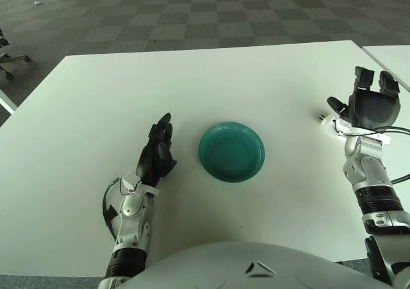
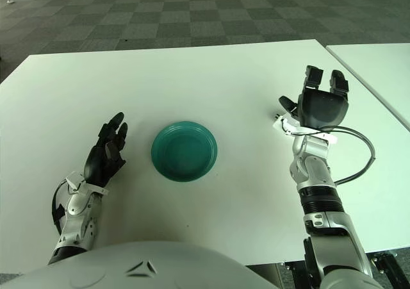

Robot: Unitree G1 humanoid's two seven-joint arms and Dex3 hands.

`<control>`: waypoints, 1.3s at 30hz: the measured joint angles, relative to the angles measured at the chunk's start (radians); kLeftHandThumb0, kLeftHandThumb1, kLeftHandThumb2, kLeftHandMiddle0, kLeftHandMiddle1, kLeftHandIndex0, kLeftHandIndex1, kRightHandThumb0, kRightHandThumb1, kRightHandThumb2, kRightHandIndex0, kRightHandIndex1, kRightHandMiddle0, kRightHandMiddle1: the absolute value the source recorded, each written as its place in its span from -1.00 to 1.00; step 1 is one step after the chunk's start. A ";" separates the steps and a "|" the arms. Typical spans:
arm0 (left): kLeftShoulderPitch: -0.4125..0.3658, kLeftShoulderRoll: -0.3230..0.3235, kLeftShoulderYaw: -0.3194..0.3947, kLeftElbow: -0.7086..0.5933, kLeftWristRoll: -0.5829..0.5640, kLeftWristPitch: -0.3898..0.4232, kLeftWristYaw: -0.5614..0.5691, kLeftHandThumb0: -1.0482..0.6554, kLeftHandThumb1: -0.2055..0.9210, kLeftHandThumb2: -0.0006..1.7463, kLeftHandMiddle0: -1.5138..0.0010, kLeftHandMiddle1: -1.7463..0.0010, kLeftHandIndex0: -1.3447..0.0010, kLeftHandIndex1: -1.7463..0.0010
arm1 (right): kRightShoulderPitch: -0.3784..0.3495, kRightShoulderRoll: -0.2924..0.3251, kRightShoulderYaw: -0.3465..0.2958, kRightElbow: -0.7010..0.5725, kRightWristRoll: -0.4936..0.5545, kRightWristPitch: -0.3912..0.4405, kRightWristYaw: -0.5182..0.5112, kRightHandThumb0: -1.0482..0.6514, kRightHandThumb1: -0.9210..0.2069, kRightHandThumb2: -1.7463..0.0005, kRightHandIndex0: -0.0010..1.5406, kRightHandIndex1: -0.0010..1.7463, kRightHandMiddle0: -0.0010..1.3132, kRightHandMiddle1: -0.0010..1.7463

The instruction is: Put the charger into the plate.

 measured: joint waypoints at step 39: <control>-0.079 0.045 0.019 0.102 0.023 -0.028 -0.028 -0.88 1.00 0.09 0.99 1.00 1.00 0.71 | -0.077 -0.003 0.171 0.184 0.120 0.094 0.127 -1.00 -1.00 -0.02 -0.68 -0.99 -1.00 -0.43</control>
